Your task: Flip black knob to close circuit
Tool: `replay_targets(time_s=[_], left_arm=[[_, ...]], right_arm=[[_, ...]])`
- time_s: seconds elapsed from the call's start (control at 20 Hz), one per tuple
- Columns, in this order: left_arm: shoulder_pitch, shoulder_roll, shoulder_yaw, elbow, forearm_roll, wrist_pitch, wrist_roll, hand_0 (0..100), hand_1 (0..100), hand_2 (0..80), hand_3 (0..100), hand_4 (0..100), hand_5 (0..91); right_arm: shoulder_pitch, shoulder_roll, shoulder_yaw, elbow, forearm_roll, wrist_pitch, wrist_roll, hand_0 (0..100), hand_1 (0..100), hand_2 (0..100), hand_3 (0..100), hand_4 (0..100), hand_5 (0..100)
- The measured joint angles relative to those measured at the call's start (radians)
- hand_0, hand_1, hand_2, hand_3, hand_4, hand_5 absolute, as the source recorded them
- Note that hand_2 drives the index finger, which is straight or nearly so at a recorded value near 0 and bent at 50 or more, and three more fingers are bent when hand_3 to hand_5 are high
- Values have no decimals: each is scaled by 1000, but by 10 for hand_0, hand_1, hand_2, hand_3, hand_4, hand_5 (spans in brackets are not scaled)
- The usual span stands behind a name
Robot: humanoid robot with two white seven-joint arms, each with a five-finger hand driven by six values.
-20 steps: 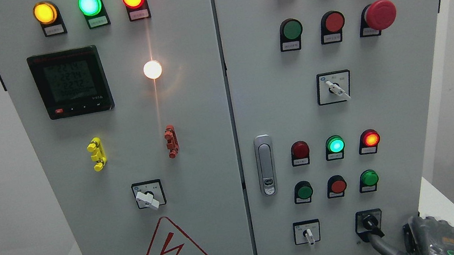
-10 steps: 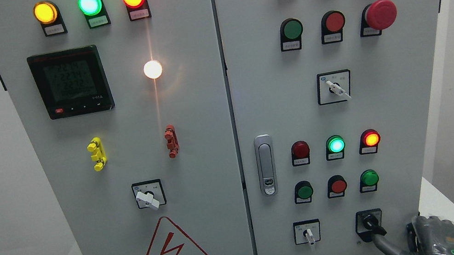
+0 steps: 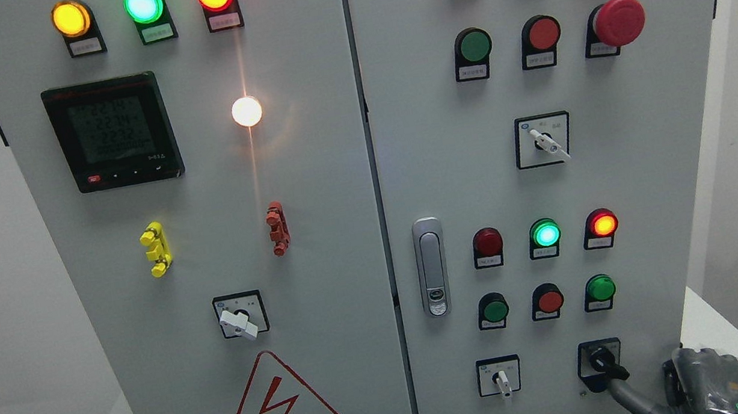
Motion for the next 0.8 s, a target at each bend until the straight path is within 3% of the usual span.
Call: replay_targets(time_s=[0.8], left_arm=[[0,0,0,0,0,0,-1,120,556,0,0,0,0]], right_arm=[[12,1,23,-23,-28,-1,-9,0,0,923,1000,984,992]])
